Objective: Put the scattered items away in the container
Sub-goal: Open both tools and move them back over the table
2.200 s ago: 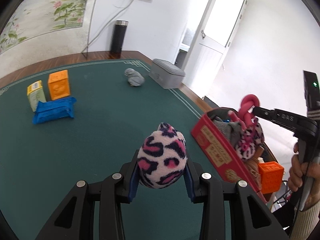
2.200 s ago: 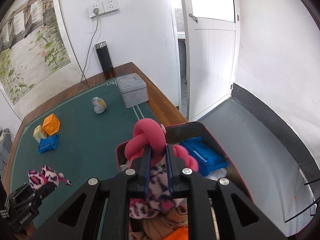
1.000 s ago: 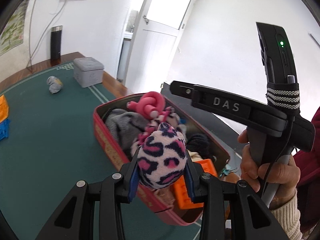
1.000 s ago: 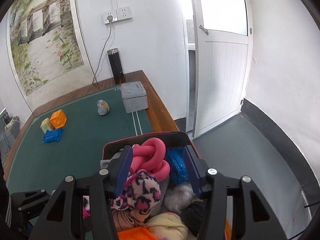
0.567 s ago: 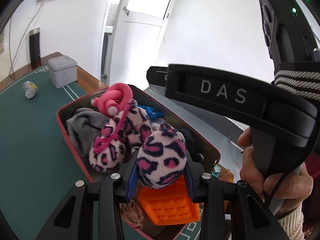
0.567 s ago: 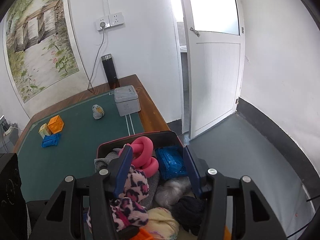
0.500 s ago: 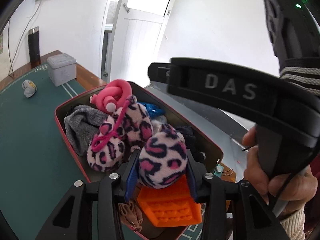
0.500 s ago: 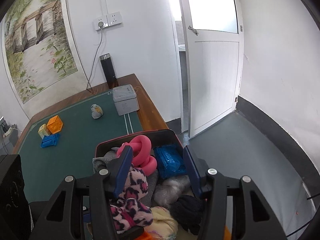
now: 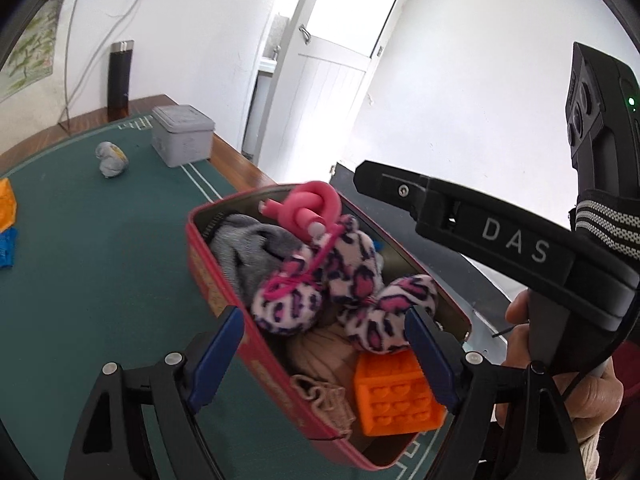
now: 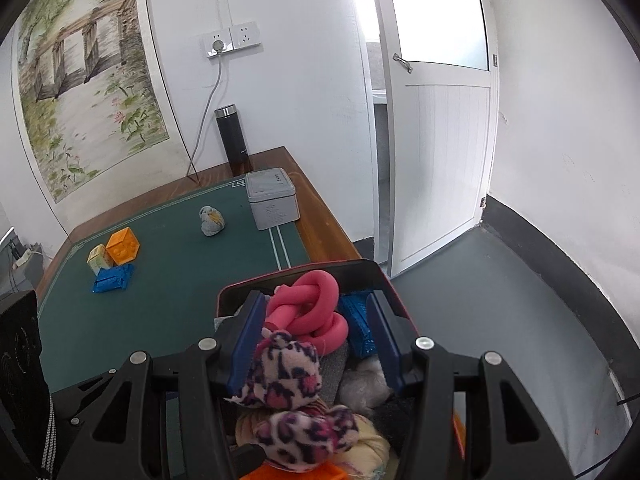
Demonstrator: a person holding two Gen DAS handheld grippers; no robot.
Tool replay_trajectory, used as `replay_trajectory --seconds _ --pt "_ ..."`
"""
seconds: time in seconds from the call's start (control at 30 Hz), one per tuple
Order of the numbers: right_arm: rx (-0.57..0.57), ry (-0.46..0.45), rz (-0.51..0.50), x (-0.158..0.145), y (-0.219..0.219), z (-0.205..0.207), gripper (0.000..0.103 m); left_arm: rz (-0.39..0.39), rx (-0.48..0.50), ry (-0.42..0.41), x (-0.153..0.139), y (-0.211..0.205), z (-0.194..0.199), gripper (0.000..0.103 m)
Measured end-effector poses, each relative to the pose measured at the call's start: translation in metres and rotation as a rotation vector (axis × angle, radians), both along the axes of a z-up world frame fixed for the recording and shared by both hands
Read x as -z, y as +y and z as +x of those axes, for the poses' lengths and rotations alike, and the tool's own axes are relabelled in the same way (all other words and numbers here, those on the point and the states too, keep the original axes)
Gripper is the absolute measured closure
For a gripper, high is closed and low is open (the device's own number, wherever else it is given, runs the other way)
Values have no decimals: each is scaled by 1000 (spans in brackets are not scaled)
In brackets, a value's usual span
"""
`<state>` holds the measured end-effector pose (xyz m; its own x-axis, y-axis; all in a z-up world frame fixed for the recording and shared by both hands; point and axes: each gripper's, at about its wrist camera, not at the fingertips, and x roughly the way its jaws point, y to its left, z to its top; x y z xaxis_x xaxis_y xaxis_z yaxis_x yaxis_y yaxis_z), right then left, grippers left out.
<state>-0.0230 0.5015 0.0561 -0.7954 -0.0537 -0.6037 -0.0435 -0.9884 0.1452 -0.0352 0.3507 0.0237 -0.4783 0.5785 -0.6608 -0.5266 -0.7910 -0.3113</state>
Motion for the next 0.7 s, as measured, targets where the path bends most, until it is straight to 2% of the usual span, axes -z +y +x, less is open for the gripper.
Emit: replay_trajectory --seconds 0.07,0.2,0.37,0.47,0.6,0.7 --pt "-14 7 0 -3 -9 -1 46 2 -21 13 -2 -13 -2 19" --pt "-52 19 11 -8 -37 -7 34 -4 -94 37 -4 -54 -7 19" --pt "-120 14 10 -7 -83 -21 31 -44 -267 45 3 -132 -23 19" --pt "-165 -19 4 3 -123 -40 24 -64 -390 33 10 -183 -40 19" --pt "-205 -75 -15 23 -161 -66 24 -101 -529 18 24 -253 -55 19" --pt "-222 -104 -24 37 -183 -83 24 -112 -585 2 31 -292 -67 19"
